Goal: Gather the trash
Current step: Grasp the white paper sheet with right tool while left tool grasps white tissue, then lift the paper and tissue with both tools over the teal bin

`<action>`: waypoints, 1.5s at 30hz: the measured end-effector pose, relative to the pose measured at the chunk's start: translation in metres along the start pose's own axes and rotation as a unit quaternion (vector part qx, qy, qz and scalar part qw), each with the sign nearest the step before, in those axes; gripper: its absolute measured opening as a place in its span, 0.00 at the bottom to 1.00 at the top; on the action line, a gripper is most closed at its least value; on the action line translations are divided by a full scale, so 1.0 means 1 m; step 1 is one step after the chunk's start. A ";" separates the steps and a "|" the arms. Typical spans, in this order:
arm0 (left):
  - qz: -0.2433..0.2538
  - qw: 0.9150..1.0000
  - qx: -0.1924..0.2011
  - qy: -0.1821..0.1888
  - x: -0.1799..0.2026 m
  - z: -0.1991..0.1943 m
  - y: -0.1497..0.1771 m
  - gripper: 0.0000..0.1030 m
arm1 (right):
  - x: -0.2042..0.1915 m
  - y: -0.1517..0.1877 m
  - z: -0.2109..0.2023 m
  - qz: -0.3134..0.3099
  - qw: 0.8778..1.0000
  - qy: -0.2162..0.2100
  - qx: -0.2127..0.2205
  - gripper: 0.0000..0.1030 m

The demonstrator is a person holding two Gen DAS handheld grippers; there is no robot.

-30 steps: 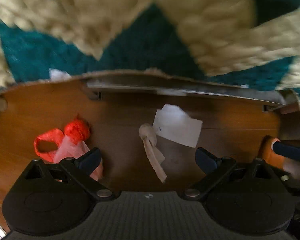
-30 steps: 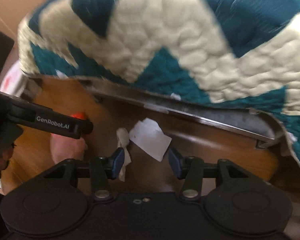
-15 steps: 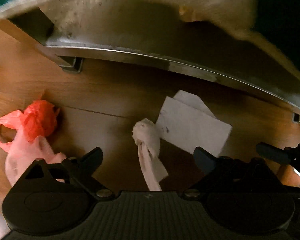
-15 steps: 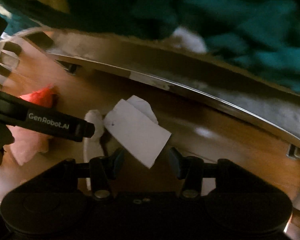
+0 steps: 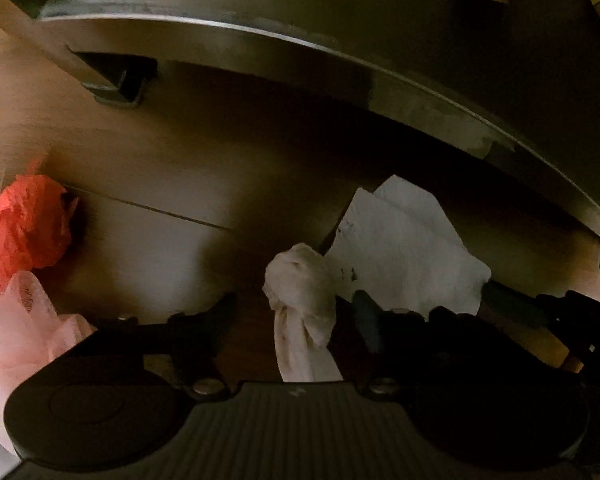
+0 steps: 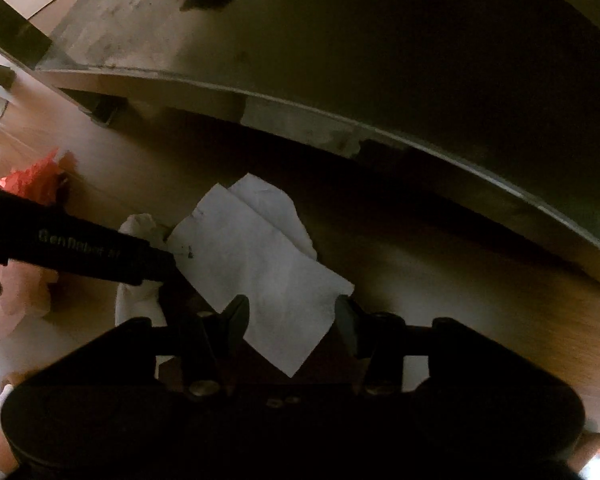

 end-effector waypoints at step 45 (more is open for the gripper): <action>0.064 0.970 0.200 0.123 0.076 -0.352 0.107 0.16 | -0.035 0.050 -0.389 0.070 0.974 0.055 0.208 0.01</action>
Point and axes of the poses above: each gripper's, at about its wrist camera, not at the fingertips, and z roughly the way its jaws point, x to its right, y to its underside, the point moved 1 cm from there along z, roughly the way its jaws point, and after that the axes turned 9 degrees about x, right-handed, at the moved point
